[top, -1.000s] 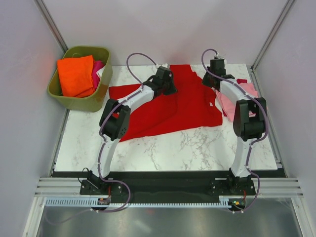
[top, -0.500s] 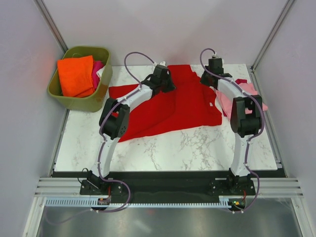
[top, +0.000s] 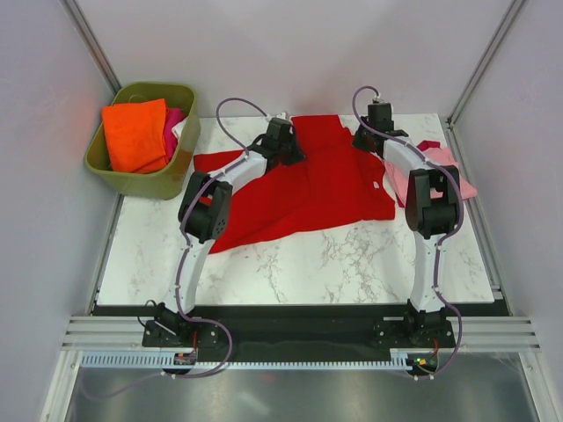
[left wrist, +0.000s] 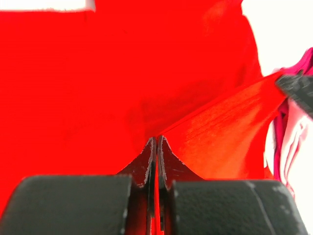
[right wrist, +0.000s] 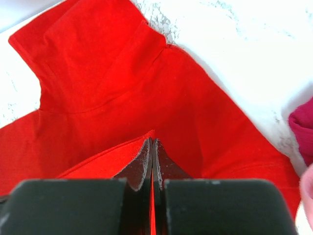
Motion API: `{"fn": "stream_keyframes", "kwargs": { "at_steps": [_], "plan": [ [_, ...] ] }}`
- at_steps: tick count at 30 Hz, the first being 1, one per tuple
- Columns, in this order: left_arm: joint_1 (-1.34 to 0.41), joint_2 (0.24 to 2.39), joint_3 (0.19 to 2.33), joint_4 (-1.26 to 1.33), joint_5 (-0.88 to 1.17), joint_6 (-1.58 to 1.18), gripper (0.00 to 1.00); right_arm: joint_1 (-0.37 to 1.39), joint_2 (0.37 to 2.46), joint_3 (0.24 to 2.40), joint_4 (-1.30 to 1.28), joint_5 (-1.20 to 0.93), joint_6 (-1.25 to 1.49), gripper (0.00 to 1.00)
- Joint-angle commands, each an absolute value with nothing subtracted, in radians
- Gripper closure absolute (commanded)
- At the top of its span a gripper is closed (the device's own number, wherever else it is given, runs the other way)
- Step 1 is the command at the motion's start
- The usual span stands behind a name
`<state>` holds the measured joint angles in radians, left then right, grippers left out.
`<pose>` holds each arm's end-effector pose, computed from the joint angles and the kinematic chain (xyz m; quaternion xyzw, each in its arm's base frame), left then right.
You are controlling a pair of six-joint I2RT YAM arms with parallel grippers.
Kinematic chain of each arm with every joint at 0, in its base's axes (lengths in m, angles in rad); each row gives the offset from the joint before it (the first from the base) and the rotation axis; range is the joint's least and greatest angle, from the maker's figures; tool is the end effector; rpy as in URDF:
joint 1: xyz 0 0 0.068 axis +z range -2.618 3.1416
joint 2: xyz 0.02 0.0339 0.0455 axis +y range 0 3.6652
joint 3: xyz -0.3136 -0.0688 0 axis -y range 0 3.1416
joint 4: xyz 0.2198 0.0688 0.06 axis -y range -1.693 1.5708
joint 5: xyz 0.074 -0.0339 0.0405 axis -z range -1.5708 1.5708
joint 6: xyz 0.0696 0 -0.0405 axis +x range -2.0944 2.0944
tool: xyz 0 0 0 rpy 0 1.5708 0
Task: Fold and stack the t-shirts
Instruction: Fold the tshirt
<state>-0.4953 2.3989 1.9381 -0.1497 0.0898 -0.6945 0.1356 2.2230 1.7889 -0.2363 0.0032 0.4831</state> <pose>0.5179 -0.2869 0.1994 -0.0675 0.8837 -0.2916 0.3599 0.5425 0.0738 0.2355 0.1563 0.8867 0.1311 0.4149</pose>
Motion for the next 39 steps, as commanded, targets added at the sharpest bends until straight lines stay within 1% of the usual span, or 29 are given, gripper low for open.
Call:
{"fn": "stream_keyframes", "kwargs": {
  "at_steps": [1, 7, 13, 16, 17, 18, 19, 20, 21, 22, 23, 26, 27, 31, 35, 36, 38, 39],
  "plan": [
    [-0.486, 2.367, 1.941, -0.072, 0.107, -0.712, 0.98, 0.137, 2.232, 1.844, -0.178, 0.002, 0.483, 1.00],
    [-0.488, 2.315, 1.893, -0.048, 0.101, -0.698, 0.98, 0.143, 2.183, 1.818, -0.169, 0.028, 0.468, 1.00],
    [-0.486, 2.339, 1.910, -0.046, 0.091, -0.692, 0.97, 0.149, 2.180, 1.827, -0.153, 0.029, 0.476, 1.00],
    [-0.485, 2.382, 1.946, -0.049, 0.095, -0.698, 0.93, 0.149, 2.209, 1.856, -0.155, 0.018, 0.477, 0.98],
    [-0.483, 2.396, 1.962, -0.067, 0.101, -0.703, 0.86, 0.147, 2.224, 1.867, -0.155, 0.015, 0.480, 0.94],
    [-0.480, 2.420, 1.994, -0.081, 0.106, -0.706, 0.80, 0.149, 2.232, 1.873, -0.161, 0.011, 0.480, 0.74],
    [-0.479, 2.430, 2.011, -0.093, 0.109, -0.706, 0.73, 0.147, 2.236, 1.882, -0.167, 0.009, 0.483, 0.59],
    [-0.477, 2.431, 2.019, -0.112, 0.112, -0.701, 0.55, 0.149, 2.234, 1.879, -0.169, 0.008, 0.485, 0.50],
    [-0.476, 2.425, 2.014, -0.115, 0.112, -0.695, 0.51, 0.149, 2.226, 1.875, -0.169, 0.003, 0.483, 0.46],
    [-0.477, 2.395, 2.002, -0.117, 0.095, -0.689, 0.47, 0.149, 2.215, 1.855, -0.170, 0.003, 0.480, 0.45],
    [-0.477, 2.376, 1.987, -0.117, 0.081, -0.675, 0.38, 0.147, 2.189, 1.842, -0.169, 0.006, 0.473, 0.45],
    [-0.477, 2.275, 1.908, -0.120, 0.029, -0.631, 0.30, 0.153, 2.111, 1.766, -0.153, 0.003, 0.468, 0.47],
    [-0.477, 2.243, 1.866, -0.136, 0.003, -0.620, 0.29, 0.156, 2.090, 1.738, -0.140, 0.002, 0.469, 0.51],
    [-0.474, 2.073, 1.720, -0.193, -0.076, -0.557, 0.28, 0.201, 1.982, 1.565, -0.106, -0.023, 0.489, 0.56],
    [-0.456, 1.820, 1.536, -0.235, -0.150, -0.508, 0.24, 0.264, 1.907, 1.500, -0.136, 0.003, 0.492, 0.60],
    [-0.446, 1.774, 1.460, -0.244, -0.155, -0.500, 0.24, 0.281, 1.898, 1.482, -0.147, 0.035, 0.500, 0.64],
    [-0.414, 1.694, 1.387, -0.284, -0.164, -0.495, 0.24, 0.294, 1.887, 1.471, -0.158, 0.035, 0.511, 0.70],
    [-0.401, 1.613, 1.315, -0.293, -0.157, -0.497, 0.25, 0.304, 1.887, 1.465, -0.173, 0.044, 0.511, 0.76]
  ]
}}
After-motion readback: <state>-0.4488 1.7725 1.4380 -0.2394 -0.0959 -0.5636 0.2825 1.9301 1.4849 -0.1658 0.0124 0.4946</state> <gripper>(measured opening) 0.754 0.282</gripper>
